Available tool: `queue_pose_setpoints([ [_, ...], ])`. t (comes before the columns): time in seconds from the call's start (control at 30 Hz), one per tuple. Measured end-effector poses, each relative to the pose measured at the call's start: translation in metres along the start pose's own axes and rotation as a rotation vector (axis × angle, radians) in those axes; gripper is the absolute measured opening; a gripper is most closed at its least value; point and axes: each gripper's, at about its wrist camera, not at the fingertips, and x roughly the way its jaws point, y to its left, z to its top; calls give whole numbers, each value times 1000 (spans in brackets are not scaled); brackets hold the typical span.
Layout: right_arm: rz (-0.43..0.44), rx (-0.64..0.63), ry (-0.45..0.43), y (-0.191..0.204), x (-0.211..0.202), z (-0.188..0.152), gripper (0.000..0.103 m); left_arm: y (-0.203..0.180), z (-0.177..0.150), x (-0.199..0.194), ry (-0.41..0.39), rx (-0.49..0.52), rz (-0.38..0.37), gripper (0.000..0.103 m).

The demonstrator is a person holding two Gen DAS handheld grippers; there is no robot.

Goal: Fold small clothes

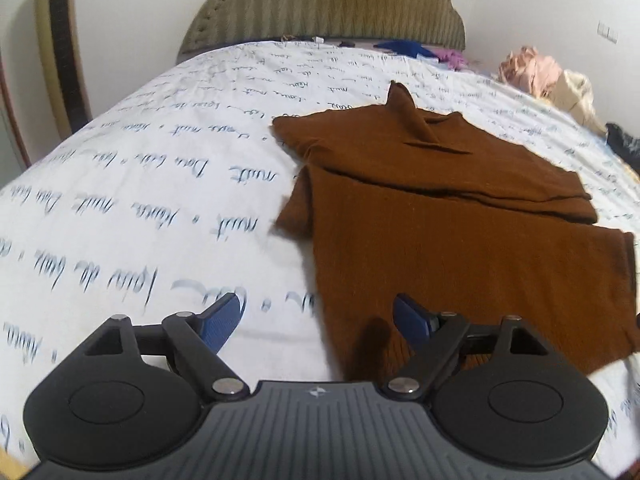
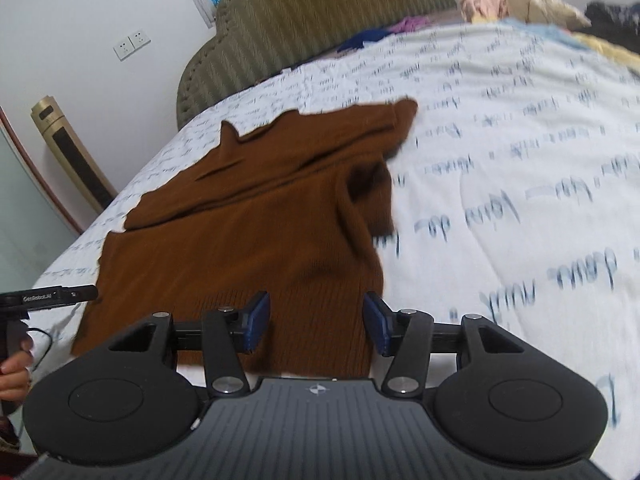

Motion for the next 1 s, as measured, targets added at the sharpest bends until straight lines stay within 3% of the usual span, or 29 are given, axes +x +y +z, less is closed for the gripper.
queue_pose_setpoints([
  [0.13,16,-24,19,4,-4,-12,54,3,-12,2,85,-51,-124,84],
  [0.2,1,-43,15,9,-4,-14,51,-1,-17,3,74,-51,-151,84],
  [0.23,-10,-46,10,11,-3,-15,47,-6,-18,5,67,-38,-132,84],
  [0.3,-18,-34,3,10,0,-13,26,-13,-19,8,62,-23,-102,83],
  [0.33,-21,-23,-2,9,1,-13,22,-16,-18,9,72,-16,-96,79],
  [0.4,-11,-12,-13,8,0,-12,11,-18,-14,7,75,-5,-86,35],
  [0.47,-6,-16,-22,10,-1,-12,11,-15,-12,2,83,-13,-112,12],
  [0.67,7,-45,-82,21,-10,-7,10,-30,-6,-17,-14,40,-75,8],
  [1.0,37,-134,-214,49,-29,28,8,-36,35,-57,-255,90,45,6],
])
